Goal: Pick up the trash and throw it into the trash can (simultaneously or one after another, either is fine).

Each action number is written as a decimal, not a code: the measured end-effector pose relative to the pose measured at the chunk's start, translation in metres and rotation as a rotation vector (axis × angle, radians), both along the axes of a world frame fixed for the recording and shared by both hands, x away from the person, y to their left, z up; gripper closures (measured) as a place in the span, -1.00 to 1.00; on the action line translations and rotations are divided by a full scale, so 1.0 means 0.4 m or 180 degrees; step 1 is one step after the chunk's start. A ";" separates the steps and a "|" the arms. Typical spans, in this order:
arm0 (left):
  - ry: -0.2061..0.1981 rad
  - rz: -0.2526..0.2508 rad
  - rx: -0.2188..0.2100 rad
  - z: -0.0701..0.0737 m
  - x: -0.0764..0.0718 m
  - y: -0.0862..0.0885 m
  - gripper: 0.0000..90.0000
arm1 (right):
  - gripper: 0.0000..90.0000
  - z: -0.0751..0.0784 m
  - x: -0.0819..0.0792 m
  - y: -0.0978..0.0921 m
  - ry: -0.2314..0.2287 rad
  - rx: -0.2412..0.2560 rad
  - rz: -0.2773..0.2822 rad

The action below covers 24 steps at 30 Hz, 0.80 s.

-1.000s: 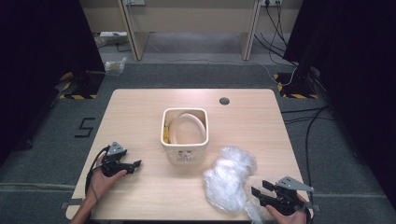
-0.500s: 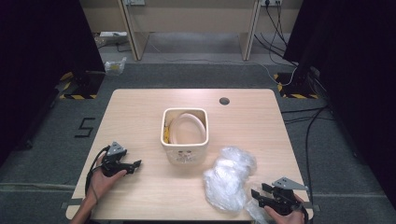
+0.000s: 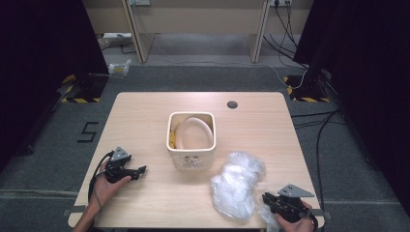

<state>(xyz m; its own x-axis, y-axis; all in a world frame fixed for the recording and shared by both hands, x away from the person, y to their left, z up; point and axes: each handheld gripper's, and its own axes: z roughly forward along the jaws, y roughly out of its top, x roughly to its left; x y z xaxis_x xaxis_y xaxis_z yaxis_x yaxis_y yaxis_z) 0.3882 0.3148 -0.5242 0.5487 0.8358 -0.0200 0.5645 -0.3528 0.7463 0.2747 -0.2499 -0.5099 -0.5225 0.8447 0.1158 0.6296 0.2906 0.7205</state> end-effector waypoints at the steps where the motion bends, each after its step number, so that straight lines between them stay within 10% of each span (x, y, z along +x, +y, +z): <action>1: 0.0000 0.0001 -0.0001 0.000 0.000 0.000 -0.64 | 0.92 -0.002 0.001 -0.001 -0.0004 0.0017 0.0021; 24: 0.0000 0.0000 -0.0001 0.000 0.000 0.000 -0.64 | 0.99 0.070 0.001 -0.031 -0.0318 0.0390 0.0009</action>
<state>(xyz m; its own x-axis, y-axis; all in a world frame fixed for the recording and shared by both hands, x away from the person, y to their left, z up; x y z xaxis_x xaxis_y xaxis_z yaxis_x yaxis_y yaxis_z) 0.3882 0.3148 -0.5242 0.5486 0.8358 -0.0202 0.5645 -0.3525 0.7464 0.2749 -0.2624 -0.4820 -0.5388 0.8261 0.1653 0.5524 0.1984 0.8096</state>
